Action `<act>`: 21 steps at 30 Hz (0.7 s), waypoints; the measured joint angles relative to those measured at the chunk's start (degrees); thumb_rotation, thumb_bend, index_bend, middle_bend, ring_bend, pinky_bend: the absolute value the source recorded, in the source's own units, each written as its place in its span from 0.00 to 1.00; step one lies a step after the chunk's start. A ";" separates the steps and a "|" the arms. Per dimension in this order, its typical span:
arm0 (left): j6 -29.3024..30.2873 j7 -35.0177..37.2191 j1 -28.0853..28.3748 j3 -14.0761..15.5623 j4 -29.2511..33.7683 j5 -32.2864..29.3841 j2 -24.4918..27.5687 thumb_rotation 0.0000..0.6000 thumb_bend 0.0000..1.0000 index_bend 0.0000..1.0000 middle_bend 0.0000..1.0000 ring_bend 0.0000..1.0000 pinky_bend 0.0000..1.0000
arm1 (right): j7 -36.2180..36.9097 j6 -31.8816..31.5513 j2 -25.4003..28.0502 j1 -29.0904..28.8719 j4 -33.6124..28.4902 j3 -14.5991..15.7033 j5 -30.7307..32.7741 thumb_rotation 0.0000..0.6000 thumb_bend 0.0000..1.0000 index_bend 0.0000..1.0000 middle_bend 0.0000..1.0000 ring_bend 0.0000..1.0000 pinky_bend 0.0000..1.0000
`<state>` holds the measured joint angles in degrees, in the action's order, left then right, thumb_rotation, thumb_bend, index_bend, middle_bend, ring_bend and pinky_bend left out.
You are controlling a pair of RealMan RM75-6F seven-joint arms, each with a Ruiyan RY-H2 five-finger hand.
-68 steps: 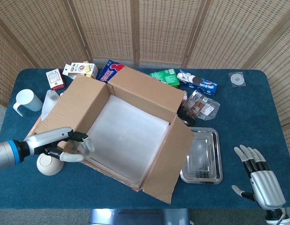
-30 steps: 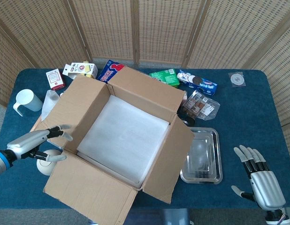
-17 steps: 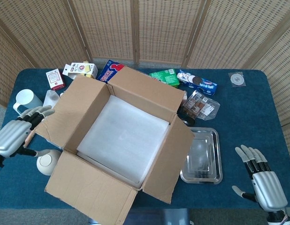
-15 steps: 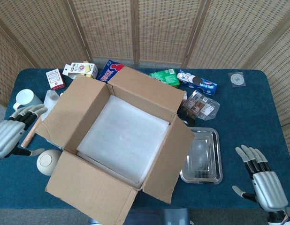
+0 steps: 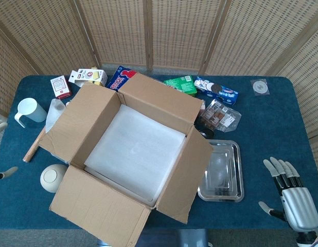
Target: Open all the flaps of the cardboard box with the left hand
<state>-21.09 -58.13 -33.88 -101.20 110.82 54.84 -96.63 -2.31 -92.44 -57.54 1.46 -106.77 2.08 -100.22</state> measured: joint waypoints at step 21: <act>-22.43 -24.77 4.04 -10.22 -22.50 -21.41 -6.04 1.00 0.04 0.00 0.00 0.00 0.00 | -1.74 0.93 -0.77 0.09 0.01 0.03 0.29 1.00 0.00 0.00 0.00 0.00 0.00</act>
<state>-43.53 -82.90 -29.84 -111.42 88.32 33.43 -102.67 -4.05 -91.51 -58.31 1.55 -106.77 2.11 -99.93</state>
